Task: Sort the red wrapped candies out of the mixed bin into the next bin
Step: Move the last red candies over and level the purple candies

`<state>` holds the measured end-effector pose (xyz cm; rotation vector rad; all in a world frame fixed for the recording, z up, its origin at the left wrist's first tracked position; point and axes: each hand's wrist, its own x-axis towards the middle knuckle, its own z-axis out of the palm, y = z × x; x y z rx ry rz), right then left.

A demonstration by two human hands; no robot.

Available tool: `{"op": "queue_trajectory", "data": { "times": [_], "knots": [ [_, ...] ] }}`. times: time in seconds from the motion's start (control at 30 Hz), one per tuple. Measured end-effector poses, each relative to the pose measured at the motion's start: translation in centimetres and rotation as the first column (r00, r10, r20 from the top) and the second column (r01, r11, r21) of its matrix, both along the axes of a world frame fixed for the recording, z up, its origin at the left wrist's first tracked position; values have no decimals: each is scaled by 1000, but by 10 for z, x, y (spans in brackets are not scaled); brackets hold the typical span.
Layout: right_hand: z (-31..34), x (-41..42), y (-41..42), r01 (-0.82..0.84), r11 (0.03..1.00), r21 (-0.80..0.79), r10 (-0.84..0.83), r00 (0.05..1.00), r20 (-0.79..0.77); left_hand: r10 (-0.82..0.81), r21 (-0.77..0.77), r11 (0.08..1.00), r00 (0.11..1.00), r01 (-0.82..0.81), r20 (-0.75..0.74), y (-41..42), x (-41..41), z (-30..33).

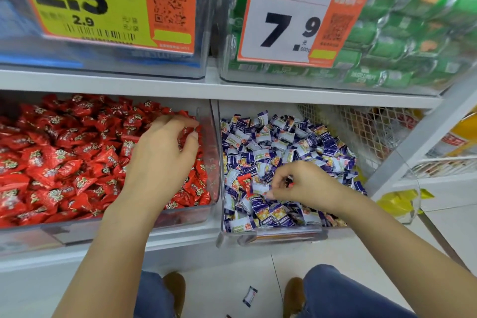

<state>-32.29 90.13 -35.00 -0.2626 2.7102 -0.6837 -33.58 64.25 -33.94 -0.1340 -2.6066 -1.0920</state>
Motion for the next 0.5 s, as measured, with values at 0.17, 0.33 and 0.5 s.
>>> {"op": "queue_trajectory", "data": {
  "times": [0.17, 0.33, 0.5],
  "knots": [
    [-1, -2, -10, 63, 991, 119, -51, 994, -101, -13, 2, 1000, 1000, 13, -9, -3, 0, -1],
    [-16, -17, -41, 36, 954, 297, 25, 979, -200, -14, 0, 1000, 1000, 14, -8, -6, -4, -2],
    [-27, -18, -54, 49, 916, 397, 32, 981, -193, -15, 9, 1000, 1000, 15, -5, -9, -4, -1]
  ]
}}
